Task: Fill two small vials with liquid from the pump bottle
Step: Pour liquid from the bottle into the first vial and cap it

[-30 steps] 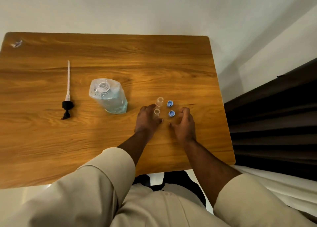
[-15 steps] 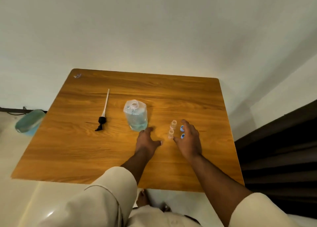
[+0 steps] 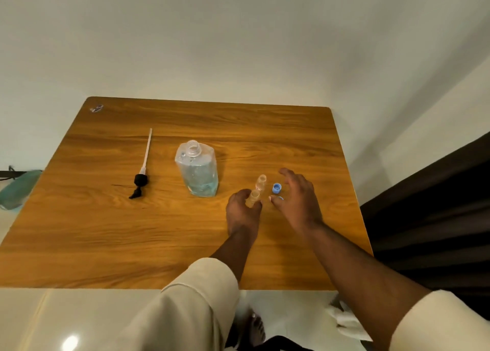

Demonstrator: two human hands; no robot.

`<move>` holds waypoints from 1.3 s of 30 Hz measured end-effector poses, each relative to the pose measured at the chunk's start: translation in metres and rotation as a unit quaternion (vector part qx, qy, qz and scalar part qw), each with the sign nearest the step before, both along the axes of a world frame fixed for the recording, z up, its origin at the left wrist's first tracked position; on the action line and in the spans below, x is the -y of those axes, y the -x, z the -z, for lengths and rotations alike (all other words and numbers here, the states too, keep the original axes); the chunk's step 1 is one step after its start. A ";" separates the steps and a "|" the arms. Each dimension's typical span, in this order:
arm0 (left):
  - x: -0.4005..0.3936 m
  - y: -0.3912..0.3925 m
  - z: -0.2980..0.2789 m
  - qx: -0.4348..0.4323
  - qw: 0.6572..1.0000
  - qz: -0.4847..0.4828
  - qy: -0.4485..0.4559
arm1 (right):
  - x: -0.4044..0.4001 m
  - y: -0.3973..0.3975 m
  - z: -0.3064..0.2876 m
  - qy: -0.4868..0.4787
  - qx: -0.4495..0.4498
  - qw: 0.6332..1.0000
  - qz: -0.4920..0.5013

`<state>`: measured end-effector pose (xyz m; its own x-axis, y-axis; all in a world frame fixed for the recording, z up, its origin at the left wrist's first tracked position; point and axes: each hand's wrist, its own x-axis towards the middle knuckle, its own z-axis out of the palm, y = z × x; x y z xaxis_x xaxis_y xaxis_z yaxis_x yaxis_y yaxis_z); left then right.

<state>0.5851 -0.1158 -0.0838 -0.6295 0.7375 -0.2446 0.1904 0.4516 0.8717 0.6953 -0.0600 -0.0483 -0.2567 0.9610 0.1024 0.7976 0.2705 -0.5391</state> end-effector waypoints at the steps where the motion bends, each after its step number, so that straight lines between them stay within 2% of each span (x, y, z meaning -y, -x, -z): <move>1: 0.009 0.006 -0.008 -0.005 1.000 0.000 -0.019 | 0.001 0.005 -0.009 0.015 -0.015 1.000 -0.017; 6: 0.053 0.061 -0.053 -0.024 0.994 -0.021 -0.105 | 0.003 0.059 -0.045 0.143 -0.084 0.979 -0.115; 9: 0.068 0.097 -0.075 -0.014 0.989 -0.020 -0.146 | 0.002 0.099 -0.055 0.181 -0.150 0.966 -0.108; 13: 0.073 0.147 -0.086 0.044 0.983 -0.010 -0.180 | -0.001 0.141 -0.050 0.252 -0.207 0.943 -0.065; 18: 0.067 0.201 -0.082 0.110 0.976 0.052 -0.182 | 0.002 0.169 -0.036 0.304 -0.294 0.906 -0.026; 26: 0.045 0.241 -0.087 0.132 0.975 0.118 -0.137 | 0.003 0.197 -0.030 0.339 -0.405 0.846 0.069; 30: 0.036 0.245 -0.101 0.118 0.976 0.124 -0.134 | 0.001 0.205 -0.032 0.329 -0.425 0.841 0.067; 32: 0.039 0.241 -0.113 0.117 0.973 0.138 -0.145 | 0.004 0.200 -0.036 0.301 -0.416 0.857 0.042; 36: 0.048 0.221 -0.137 0.150 0.959 0.193 -0.144 | 0.001 0.177 -0.063 0.143 -0.298 0.942 -0.056; 39: 0.049 0.213 -0.156 0.138 0.951 0.224 -0.165 | -0.004 0.163 -0.095 0.054 -0.262 0.959 -0.090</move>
